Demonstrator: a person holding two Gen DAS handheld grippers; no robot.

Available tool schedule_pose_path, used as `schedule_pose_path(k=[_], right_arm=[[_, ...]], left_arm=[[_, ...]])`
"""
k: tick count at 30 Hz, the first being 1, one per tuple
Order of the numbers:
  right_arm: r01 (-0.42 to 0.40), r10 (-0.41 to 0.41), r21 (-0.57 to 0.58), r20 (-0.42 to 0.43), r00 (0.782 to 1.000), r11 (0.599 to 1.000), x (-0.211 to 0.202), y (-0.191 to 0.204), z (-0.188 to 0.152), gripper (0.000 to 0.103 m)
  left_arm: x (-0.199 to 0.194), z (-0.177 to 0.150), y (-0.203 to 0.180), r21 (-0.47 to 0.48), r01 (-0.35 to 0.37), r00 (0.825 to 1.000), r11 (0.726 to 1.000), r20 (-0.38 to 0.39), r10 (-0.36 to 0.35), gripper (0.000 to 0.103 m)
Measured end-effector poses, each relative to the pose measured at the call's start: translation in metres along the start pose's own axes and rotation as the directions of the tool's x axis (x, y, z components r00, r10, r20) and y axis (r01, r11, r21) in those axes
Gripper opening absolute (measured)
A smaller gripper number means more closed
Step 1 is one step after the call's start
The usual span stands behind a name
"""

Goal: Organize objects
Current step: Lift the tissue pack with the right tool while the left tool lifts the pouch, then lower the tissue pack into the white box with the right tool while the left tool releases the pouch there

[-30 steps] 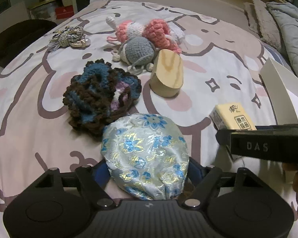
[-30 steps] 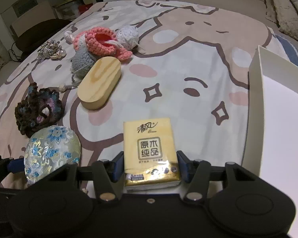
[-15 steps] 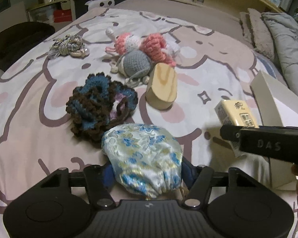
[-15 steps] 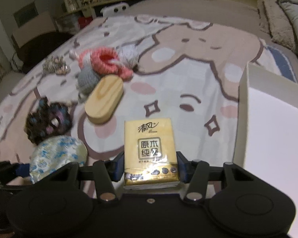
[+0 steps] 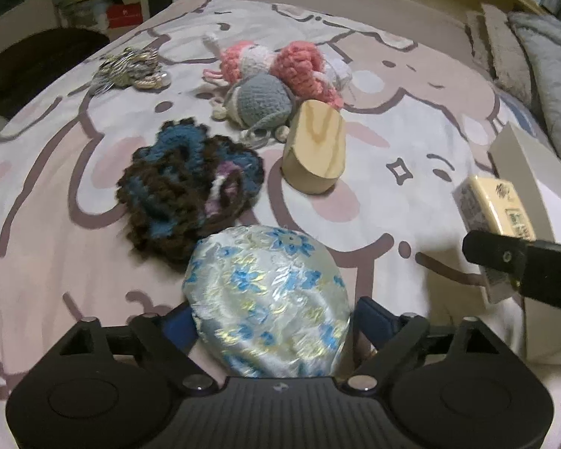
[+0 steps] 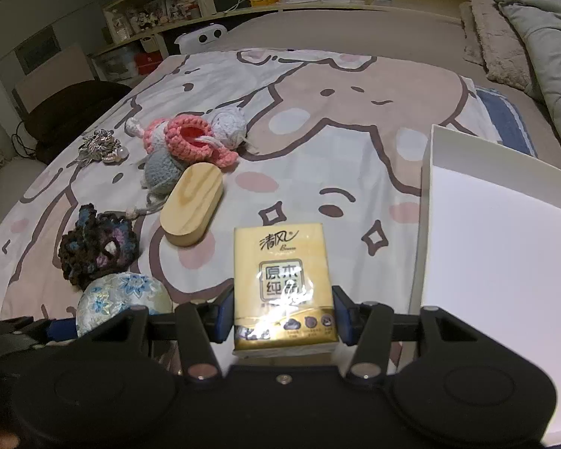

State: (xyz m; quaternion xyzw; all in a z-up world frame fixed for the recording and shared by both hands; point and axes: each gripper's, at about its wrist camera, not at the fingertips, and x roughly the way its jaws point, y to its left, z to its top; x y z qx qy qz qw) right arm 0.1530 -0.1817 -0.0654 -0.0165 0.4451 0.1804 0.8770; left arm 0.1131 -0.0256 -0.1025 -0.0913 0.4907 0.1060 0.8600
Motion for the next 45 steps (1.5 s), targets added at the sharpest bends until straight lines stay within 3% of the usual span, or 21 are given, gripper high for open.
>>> schedule_pose_path(k=[4,10,25,35,45], right_arm=[[-0.006,0.006,0.01,0.001,1.0,1.0,0.0,-0.003,-0.001,0.053],[-0.01,0.01,0.008,-0.004,1.0,1.0,0.001,-0.001,-0.001,0.053],[0.003,-0.004,0.029,0.037,0.999,1.0,-0.018,-0.004,-0.001,0.053],[0.038,-0.043,0.048,0.102,0.994,0.998,-0.053,-0.008,0.005,0.053],[0.092,-0.104,0.07,0.198,0.975,0.993,-0.098,-0.03,0.02,0.053]], left_arm=[[0.006,-0.001,-0.001,0.014,-0.036,0.999,0.999,0.008,0.036,0.084],[0.004,-0.001,-0.002,0.023,-0.036,0.999,0.999,0.012,0.035,0.081],[-0.033,0.004,-0.001,0.038,0.028,0.994,0.999,0.105,-0.032,0.08],[-0.071,0.014,-0.005,0.074,0.1,0.978,0.992,0.177,-0.111,0.08],[-0.1,0.04,-0.025,0.126,0.138,0.956,0.982,0.242,-0.165,0.08]])
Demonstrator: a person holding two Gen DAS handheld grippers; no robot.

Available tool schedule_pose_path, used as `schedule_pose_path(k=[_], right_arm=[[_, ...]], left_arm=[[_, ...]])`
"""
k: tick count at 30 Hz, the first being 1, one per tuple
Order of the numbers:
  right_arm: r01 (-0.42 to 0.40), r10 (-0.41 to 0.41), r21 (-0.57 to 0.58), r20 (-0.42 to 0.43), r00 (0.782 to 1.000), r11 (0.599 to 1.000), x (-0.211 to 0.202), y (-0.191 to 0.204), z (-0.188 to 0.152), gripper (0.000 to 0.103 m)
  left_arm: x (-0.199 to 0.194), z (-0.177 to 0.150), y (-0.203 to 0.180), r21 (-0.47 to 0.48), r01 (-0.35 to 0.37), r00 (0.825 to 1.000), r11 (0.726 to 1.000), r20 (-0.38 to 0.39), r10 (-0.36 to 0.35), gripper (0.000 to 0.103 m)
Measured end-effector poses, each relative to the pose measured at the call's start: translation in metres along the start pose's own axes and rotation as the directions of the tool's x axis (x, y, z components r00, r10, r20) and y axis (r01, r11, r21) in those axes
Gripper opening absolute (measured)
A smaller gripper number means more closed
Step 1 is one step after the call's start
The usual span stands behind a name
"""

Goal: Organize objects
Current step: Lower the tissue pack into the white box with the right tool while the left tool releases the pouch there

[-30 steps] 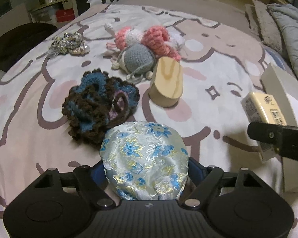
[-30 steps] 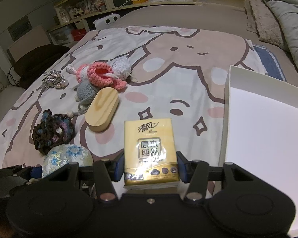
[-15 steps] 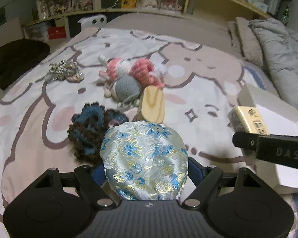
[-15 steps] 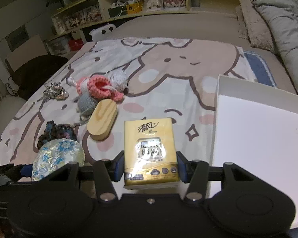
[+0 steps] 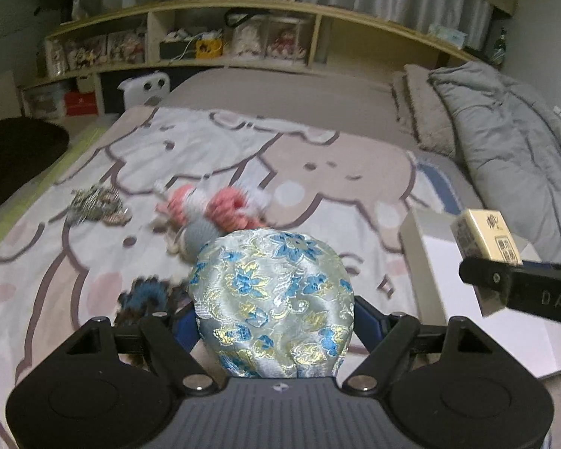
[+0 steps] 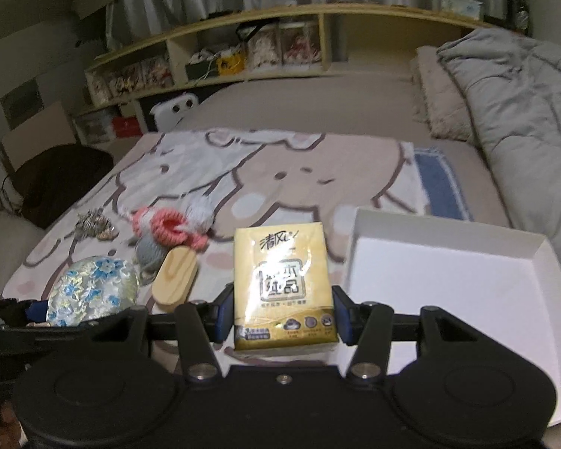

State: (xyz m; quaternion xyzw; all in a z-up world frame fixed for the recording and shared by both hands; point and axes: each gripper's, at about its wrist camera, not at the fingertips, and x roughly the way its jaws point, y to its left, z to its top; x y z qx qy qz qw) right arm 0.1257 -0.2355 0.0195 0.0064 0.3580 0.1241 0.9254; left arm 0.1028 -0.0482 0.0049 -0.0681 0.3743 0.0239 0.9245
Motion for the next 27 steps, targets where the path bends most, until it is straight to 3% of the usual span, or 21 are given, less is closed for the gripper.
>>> schedule_pose_path(k=[14,27], right_arm=[[0.123,-0.125,0.076,0.026,0.992,0.99,-0.011,-0.083,0.019,0.053],[0.218,-0.221,0.165,0.0,0.975,0.962,0.013,-0.164,0.013,0.053]], left_arm=[[0.027,0.049,-0.084,0.11,0.13,0.989,0.985,0.052,-0.137,0.08],[0.084,0.064,-0.165,0.109,0.283,0.958,0.953,0.023,-0.287,0.08]])
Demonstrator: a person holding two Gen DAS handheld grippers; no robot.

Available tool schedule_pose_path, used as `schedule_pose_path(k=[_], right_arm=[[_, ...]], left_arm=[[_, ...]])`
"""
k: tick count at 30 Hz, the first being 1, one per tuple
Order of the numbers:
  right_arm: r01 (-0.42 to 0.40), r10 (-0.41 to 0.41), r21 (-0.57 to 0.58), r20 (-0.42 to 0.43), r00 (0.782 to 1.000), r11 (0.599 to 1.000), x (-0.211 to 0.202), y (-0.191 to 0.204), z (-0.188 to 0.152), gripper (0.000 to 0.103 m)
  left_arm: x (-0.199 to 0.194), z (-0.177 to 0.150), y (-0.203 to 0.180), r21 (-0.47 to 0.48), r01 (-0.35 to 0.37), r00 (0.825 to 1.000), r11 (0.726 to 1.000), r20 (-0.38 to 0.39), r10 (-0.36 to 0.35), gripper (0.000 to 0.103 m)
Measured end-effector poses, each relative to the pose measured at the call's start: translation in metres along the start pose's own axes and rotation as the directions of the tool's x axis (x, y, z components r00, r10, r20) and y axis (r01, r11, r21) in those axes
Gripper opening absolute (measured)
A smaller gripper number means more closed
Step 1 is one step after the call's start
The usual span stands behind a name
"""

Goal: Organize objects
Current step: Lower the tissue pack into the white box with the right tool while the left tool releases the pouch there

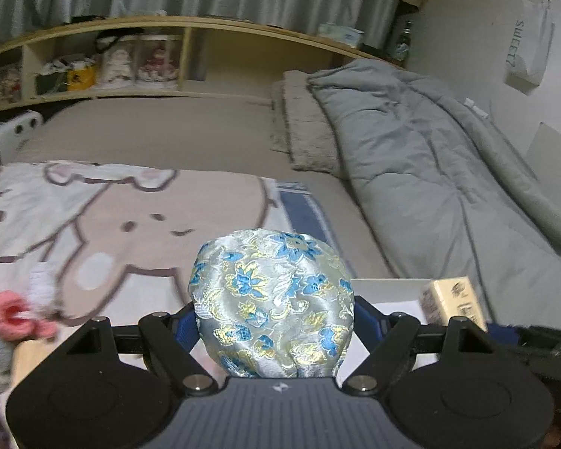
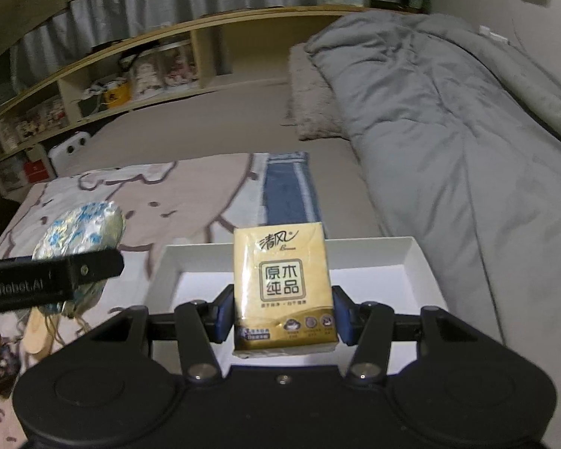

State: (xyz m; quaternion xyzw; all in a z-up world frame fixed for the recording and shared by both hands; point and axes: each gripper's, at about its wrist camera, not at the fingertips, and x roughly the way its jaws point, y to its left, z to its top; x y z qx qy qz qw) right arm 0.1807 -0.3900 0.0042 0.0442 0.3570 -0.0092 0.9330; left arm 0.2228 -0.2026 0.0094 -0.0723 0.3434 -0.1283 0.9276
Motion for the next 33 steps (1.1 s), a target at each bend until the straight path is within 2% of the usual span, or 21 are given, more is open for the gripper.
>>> schedule_pose_path(k=[5,15,23,26,29,32,33], right_arm=[[0.017,-0.017,0.023,-0.015,1.0,1.0,0.023,-0.017,-0.001,0.053],[0.011,-0.008,0.037,-0.094,0.996,0.999,0.082,-0.02,-0.009,0.053],[0.01,-0.004,0.052,-0.119,0.993,0.999,0.111,-0.019,-0.005,0.053],[0.005,0.001,0.046,-0.121,0.993,0.999,0.118,-0.02,-0.006,0.053],[-0.032,0.044,0.086,-0.14,0.989,0.996,0.124,-0.025,-0.01,0.055],[-0.045,0.06,0.113,-0.14,0.988,0.993,0.12,-0.029,-0.015,0.067],[-0.044,0.059,0.115,-0.134,0.989,0.992,0.117,-0.03,-0.016,0.068]], left_arm=[[0.039,-0.009,-0.011,-0.004,0.038,0.997,0.999,-0.062,-0.038,0.08],[0.1,-0.031,0.002,0.021,-0.001,0.986,1.0,-0.168,0.004,0.08],[0.115,-0.025,0.002,0.049,-0.007,0.992,0.999,-0.125,0.013,0.083],[0.11,-0.026,0.002,0.056,0.016,0.994,0.998,-0.112,-0.01,0.089],[0.103,-0.027,0.001,0.075,0.029,0.994,0.997,-0.111,-0.02,0.093],[0.096,-0.028,-0.003,0.108,0.02,0.994,0.994,-0.11,-0.008,0.093],[0.094,-0.028,-0.004,0.117,0.016,0.994,0.993,-0.107,-0.004,0.093]])
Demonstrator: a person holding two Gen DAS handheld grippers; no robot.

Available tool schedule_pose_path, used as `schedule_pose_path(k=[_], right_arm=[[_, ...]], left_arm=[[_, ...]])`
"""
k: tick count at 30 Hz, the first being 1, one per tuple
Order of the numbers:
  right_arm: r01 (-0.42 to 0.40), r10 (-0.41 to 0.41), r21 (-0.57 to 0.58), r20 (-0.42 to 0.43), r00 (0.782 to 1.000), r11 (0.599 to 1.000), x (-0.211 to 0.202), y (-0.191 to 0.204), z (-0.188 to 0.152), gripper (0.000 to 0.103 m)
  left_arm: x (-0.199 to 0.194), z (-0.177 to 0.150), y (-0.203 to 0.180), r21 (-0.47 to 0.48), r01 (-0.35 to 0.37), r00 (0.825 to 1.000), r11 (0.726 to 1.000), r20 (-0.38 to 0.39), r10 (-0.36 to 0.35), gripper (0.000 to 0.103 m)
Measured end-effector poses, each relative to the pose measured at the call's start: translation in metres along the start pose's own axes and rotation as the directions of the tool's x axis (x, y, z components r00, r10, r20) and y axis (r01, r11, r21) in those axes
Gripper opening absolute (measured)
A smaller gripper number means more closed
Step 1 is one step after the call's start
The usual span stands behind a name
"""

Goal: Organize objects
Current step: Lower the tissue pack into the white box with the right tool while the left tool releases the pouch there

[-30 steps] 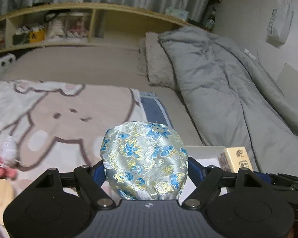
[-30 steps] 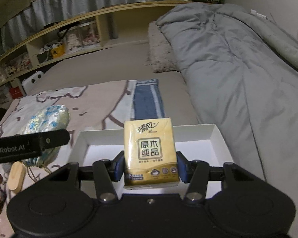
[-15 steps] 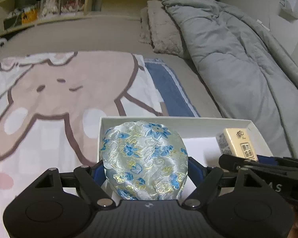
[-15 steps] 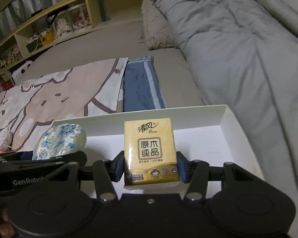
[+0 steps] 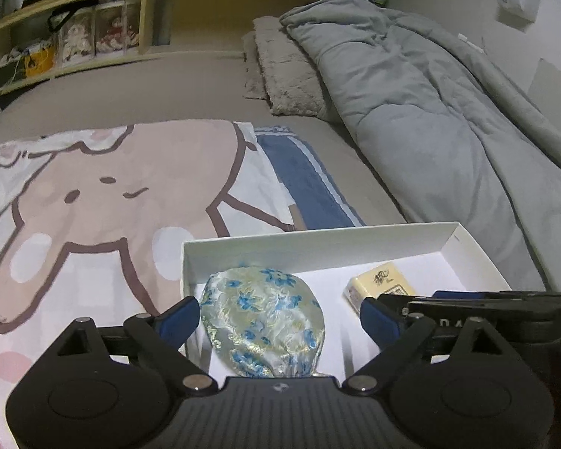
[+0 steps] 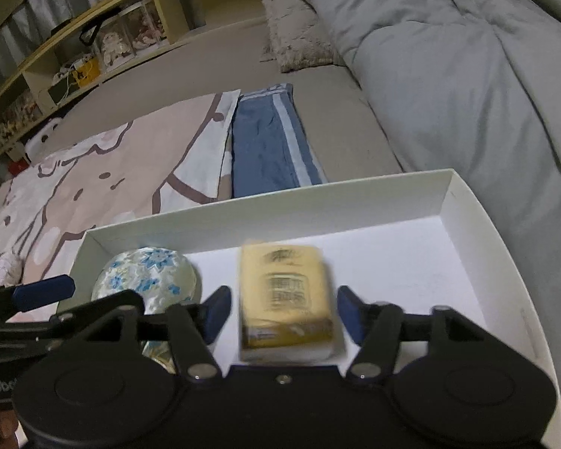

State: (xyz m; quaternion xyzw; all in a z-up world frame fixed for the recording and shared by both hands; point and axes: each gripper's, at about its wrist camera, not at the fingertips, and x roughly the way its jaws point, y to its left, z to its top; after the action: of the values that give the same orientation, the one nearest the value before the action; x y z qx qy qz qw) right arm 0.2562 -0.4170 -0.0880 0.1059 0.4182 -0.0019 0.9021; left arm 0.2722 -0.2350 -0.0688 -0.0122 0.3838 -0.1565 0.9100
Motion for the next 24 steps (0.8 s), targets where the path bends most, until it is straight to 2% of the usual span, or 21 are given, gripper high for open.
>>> schedule_pose_path(k=[2,4,7,11,18,24], right_arm=[[0.004,-0.004,0.009,0.003,1.0,1.0,-0.005,-0.004,-0.002,0.067],[0.015,-0.015,0.017,-0.001,1.0,1.0,-0.009,-0.009,-0.004,0.062],[0.035,-0.035,0.037,-0.014,0.999,0.999,-0.009,-0.015,-0.006,0.05],[-0.005,0.006,0.07,-0.014,1.0,0.998,-0.004,-0.015,-0.007,0.037],[-0.017,0.018,0.059,-0.016,1.0,0.998,-0.002,0.011,-0.006,0.033],[-0.006,0.004,0.099,0.019,1.0,0.995,-0.028,0.006,-0.007,0.034]], left_arm=[[-0.004,0.001,-0.002,0.014,-0.021,1.0,1.0,0.009,0.021,0.095],[-0.009,0.002,-0.002,0.027,-0.041,0.999,0.999,0.028,0.04,0.095],[-0.011,0.004,0.0,0.035,-0.055,0.998,0.998,0.024,0.054,0.095],[-0.012,0.003,0.005,0.035,-0.09,0.996,0.995,0.016,0.089,0.095],[-0.013,0.001,0.014,0.008,-0.096,0.995,0.995,-0.01,0.096,0.095],[-0.028,0.002,0.014,0.011,-0.094,0.996,0.995,-0.007,0.094,0.095]])
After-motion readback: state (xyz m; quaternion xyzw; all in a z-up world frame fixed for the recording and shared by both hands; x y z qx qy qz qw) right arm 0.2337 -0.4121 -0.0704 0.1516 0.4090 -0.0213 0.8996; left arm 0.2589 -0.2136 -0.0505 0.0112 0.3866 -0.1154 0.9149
